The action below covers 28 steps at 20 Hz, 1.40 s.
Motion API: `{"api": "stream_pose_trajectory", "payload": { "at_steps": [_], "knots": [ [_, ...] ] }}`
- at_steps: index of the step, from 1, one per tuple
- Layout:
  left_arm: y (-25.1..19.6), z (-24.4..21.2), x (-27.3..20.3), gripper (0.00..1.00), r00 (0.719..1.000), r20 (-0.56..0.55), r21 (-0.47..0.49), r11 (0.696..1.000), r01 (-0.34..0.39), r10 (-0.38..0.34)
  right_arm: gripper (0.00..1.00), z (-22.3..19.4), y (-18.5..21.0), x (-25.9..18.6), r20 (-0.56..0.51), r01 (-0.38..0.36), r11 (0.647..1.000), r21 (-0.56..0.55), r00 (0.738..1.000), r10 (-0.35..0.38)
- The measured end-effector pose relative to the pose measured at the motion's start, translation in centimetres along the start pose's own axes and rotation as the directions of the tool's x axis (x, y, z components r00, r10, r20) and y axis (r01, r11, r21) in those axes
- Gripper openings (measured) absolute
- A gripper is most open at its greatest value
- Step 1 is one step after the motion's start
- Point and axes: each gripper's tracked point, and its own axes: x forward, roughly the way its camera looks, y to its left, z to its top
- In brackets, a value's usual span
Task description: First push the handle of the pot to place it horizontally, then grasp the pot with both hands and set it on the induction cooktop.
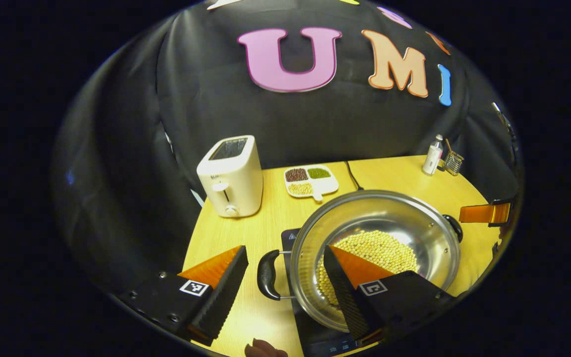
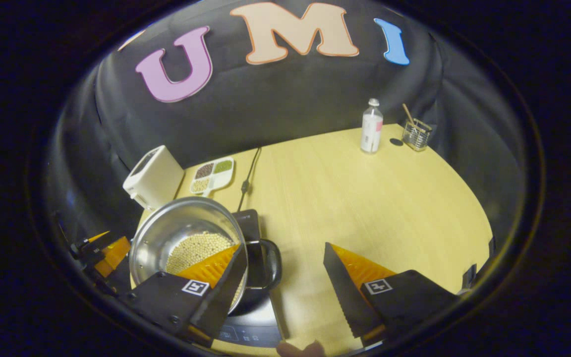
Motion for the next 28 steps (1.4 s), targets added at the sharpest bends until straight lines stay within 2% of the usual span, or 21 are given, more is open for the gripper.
{"api": "stream_pose_trajectory", "payload": {
  "at_steps": [2, 5, 9, 13, 15, 19, 20, 23, 26, 28],
  "knots": [
    [-1.2, 1.3, -1.9, 0.95, 0.999, 0.033, 0.007, 0.999, -0.033, 0.033, 0.97, 1.7, -1.0, -1.4, 0.045, -0.033, 0.999, -0.012, 0.998, 0.034],
    [-3.7, 2.7, -5.1, 0.94, 0.994, 0.070, 0.003, 0.996, -0.085, 0.085, 0.94, 3.5, -3.7, -3.9, 0.103, -0.076, 0.995, -0.060, 0.991, 0.081],
    [-8.1, 4.4, -9.6, 0.94, 0.984, 0.114, -0.055, 0.990, -0.128, 0.134, 0.94, 4.2, -7.6, -8.5, 0.168, -0.135, 0.983, -0.122, 0.974, 0.155],
    [-13.6, 5.6, -15.2, 0.94, 0.976, 0.159, -0.110, 0.985, -0.132, 0.149, 0.96, 4.0, -11.2, -13.2, 0.216, -0.186, 0.971, -0.152, 0.952, 0.216],
    [-16.2, 6.9, -18.1, 0.94, 0.970, 0.192, -0.127, 0.984, -0.128, 0.151, 0.94, 4.0, -12.6, -16.2, 0.237, -0.214, 0.965, -0.152, 0.940, 0.246],
    [-20.8, 10.7, -22.0, 0.94, 0.952, 0.285, -0.099, 0.991, -0.089, 0.114, 0.96, 6.6, -16.1, -20.7, 0.342, -0.189, 0.964, -0.186, 0.908, 0.243],
    [-21.9, 11.9, -22.7, 0.94, 0.947, 0.305, -0.082, 0.993, -0.081, 0.103, 0.94, 7.5, -16.5, -22.1, 0.371, -0.191, 0.966, -0.175, 0.896, 0.244],
    [-24.4, 15.0, -24.9, 0.94, 0.924, 0.376, -0.054, 0.997, -0.053, 0.070, 0.94, 9.1, -18.0, -25.1, 0.436, -0.175, 0.968, -0.178, 0.868, 0.237],
    [-26.3, 16.4, -28.0, 0.94, 0.899, 0.435, -0.054, 0.998, -0.028, 0.049, 0.94, 9.8, -18.4, -28.5, 0.481, -0.155, 0.969, -0.194, 0.846, 0.232],
    [-26.5, 16.1, -30.2, 0.94, 0.885, 0.461, -0.049, 0.998, -0.043, 0.061, 0.94, 9.9, -18.2, -30.9, 0.515, -0.143, 0.967, -0.210, 0.824, 0.234]
  ]
}}
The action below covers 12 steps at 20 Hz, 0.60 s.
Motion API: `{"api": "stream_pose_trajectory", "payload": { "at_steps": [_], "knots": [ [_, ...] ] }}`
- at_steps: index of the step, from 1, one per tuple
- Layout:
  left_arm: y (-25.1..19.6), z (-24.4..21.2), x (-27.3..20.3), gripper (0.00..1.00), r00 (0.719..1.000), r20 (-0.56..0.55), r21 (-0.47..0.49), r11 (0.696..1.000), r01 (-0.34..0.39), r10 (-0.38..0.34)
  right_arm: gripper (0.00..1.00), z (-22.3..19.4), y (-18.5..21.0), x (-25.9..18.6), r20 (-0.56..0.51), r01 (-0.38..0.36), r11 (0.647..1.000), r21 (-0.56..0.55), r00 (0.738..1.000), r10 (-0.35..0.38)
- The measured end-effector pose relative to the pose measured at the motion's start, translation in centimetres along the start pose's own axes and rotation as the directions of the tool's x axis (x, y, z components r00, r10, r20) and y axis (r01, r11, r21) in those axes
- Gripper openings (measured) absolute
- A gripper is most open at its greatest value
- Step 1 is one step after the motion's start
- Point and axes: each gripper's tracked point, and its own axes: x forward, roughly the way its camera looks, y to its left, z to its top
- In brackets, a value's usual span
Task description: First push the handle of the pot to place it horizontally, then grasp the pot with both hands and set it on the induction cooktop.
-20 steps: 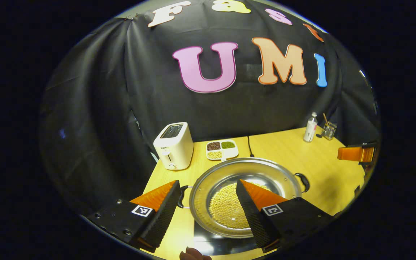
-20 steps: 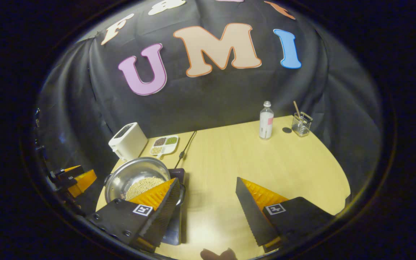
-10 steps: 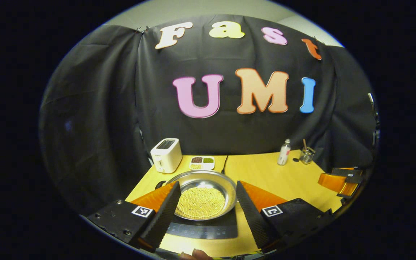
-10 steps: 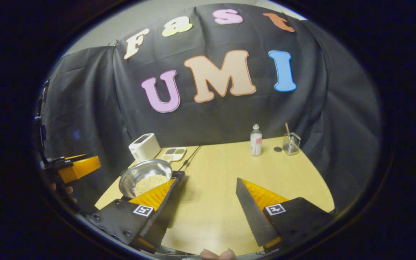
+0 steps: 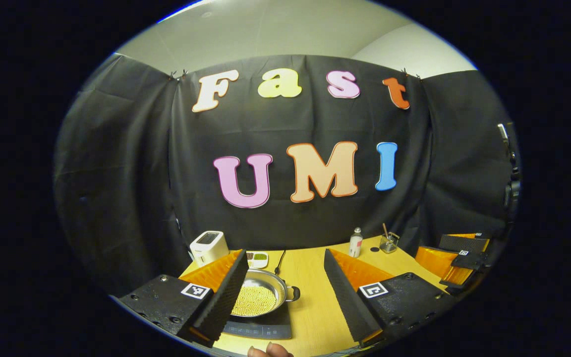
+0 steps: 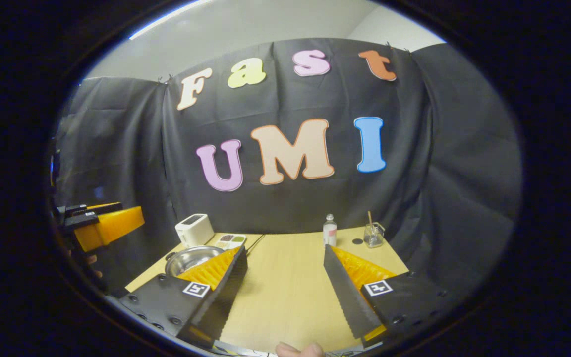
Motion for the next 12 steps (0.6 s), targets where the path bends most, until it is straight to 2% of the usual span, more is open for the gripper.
{"api": "stream_pose_trajectory", "payload": {
  "at_steps": [3, 4, 8, 10, 11, 12],
  "knots": [
    [-0.6, 0.4, -3.6, 0.92, 0.999, 0.043, 0.018, 1.000, 0.005, -0.006, 0.96, 1.1, 0.1, -3.0, 0.039, 0.013, 0.999, -0.046, 0.999, -0.011],
    [-0.7, 0.2, -4.6, 0.93, 0.999, 0.042, 0.023, 1.000, 0.005, -0.006, 0.94, 1.0, -0.2, -4.3, 0.037, 0.018, 0.998, -0.059, 0.999, -0.016],
    [-1.0, -1.6, -7.5, 0.92, 1.000, 0.020, -0.053, 0.998, 0.019, -0.018, 0.94, 1.4, -2.5, -8.6, 0.066, 0.068, 0.994, -0.086, 0.996, -0.063],
    [-0.1, -1.8, -8.6, 0.94, 1.000, 0.000, -0.068, 0.997, -0.023, 0.023, 0.94, 1.6, -3.1, -9.5, 0.071, 0.075, 0.995, -0.069, 0.995, -0.070],
    [0.3, -1.5, -9.2, 0.94, 0.999, 0.008, -0.068, 0.997, -0.042, 0.043, 0.96, 2.0, -3.2, -9.7, 0.079, 0.065, 0.996, -0.061, 0.995, -0.060],
    [0.2, -0.3, -9.6, 0.94, 0.997, 0.047, -0.070, 0.996, -0.051, 0.054, 0.94, 2.6, -3.4, -9.6, 0.099, 0.056, 0.997, -0.057, 0.994, -0.050]
  ]
}}
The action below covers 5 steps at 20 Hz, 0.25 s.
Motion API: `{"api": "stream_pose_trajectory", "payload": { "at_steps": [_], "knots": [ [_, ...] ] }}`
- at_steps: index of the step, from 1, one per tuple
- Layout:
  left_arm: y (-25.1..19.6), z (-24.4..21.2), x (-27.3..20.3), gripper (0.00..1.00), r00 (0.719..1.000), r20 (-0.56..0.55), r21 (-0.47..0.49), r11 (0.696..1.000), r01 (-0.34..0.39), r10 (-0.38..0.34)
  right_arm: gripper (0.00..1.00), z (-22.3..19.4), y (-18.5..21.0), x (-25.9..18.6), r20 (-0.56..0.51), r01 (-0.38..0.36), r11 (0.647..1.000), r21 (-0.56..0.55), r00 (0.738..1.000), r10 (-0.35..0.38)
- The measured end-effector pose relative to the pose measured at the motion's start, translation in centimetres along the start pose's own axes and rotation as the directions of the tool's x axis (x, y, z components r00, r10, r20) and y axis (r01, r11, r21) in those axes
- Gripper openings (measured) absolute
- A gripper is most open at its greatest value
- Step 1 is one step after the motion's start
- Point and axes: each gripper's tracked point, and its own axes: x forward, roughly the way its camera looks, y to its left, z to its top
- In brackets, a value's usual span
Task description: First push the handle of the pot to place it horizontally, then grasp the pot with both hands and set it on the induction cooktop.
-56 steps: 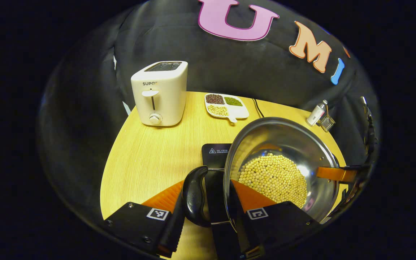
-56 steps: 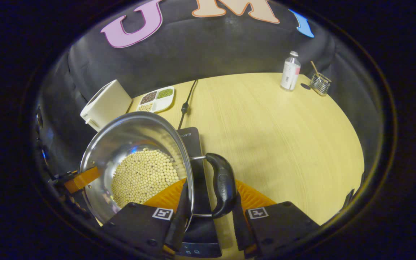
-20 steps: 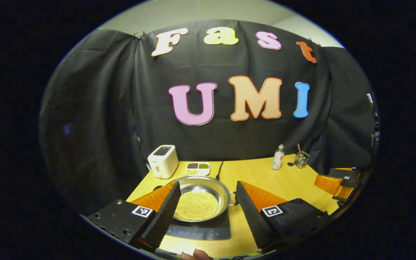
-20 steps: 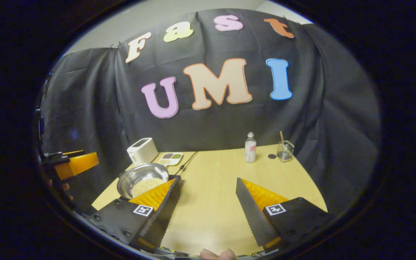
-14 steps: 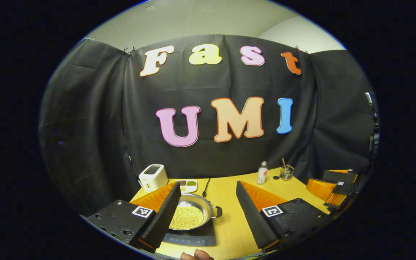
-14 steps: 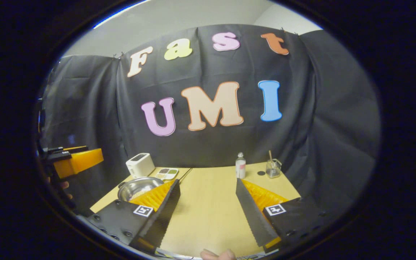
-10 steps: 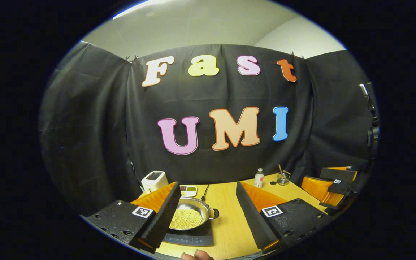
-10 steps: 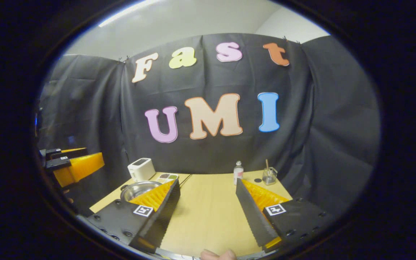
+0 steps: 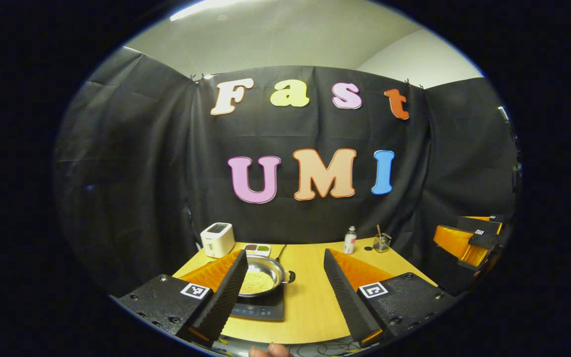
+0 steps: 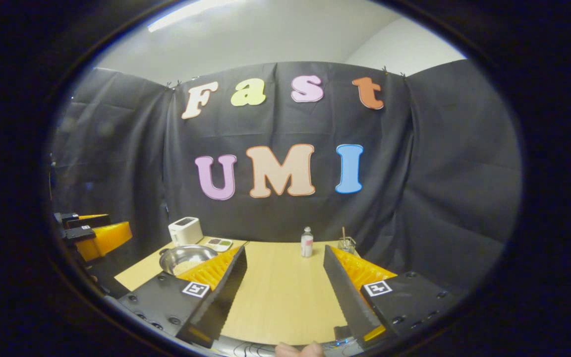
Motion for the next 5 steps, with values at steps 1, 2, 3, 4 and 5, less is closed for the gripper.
{"api": "stream_pose_trajectory", "payload": {
  "at_steps": [1, 2, 3, 4, 5],
  "knots": [
    [-0.2, 0.7, -0.1, 0.92, 1.000, 0.016, 0.009, 1.000, -0.014, 0.014, 0.94, 0.5, -0.5, 0.4, 0.011, -0.004, 1.000, 0.001, 1.000, 0.004],
    [0.0, 1.0, -0.2, 0.93, 0.999, 0.006, 0.018, 0.999, -0.038, 0.037, 0.96, 0.4, -0.8, 0.5, -0.007, -0.018, 1.000, 0.003, 1.000, 0.018],
    [-0.4, 1.0, -0.4, 0.91, 0.999, 0.011, 0.015, 0.999, -0.041, 0.041, 0.94, 0.4, -0.8, 0.3, -0.014, -0.029, 0.999, 0.015, 0.999, 0.029],
    [-1.2, 1.7, -0.4, 0.94, 0.999, 0.019, 0.006, 0.999, -0.035, 0.035, 0.97, 1.6, -1.2, 0.3, 0.005, -0.030, 0.999, 0.036, 1.000, 0.030],
    [-1.6, 2.9, -0.6, 0.93, 0.999, 0.041, -0.003, 0.999, -0.035, 0.035, 0.94, 3.1, -1.3, 0.7, 0.031, -0.036, 0.998, 0.052, 0.999, 0.034]
  ]
}}
